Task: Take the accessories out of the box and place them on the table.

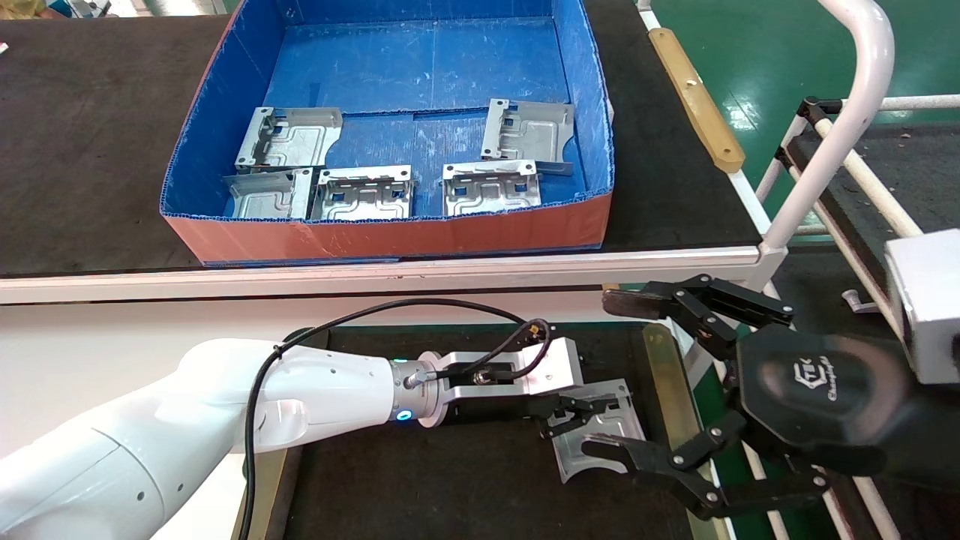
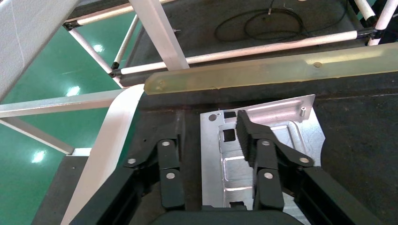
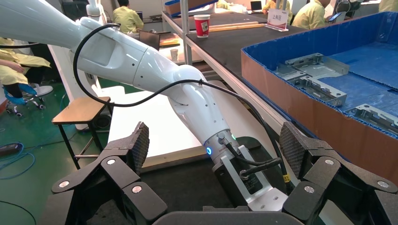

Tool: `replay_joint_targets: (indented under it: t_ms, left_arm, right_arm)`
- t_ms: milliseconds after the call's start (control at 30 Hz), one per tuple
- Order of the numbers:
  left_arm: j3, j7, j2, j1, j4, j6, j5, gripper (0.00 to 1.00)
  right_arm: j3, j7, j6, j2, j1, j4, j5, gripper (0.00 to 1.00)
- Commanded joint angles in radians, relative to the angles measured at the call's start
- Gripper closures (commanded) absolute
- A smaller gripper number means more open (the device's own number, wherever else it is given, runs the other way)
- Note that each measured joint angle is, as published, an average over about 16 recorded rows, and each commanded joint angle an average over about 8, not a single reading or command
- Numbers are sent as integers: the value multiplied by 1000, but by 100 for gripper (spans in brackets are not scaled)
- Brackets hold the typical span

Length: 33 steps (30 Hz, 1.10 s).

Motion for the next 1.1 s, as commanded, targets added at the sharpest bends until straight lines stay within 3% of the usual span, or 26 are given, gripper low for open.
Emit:
replay_joint_targets:
  t_ms: [33,267,1100]
  left_arm:
    - [2,1,2,-1,2,-2,1,0]
    - [-73,-53,-51,28,-55,44,10,0]
    - [-519,-372,-367,202,-390,316,66,0]
  right_arm:
    - [0,0,0,0,0,0,0,0]
    - [0,0,0,0,0,0,0,0]
    - [0,0,0,0,0,0,0,0]
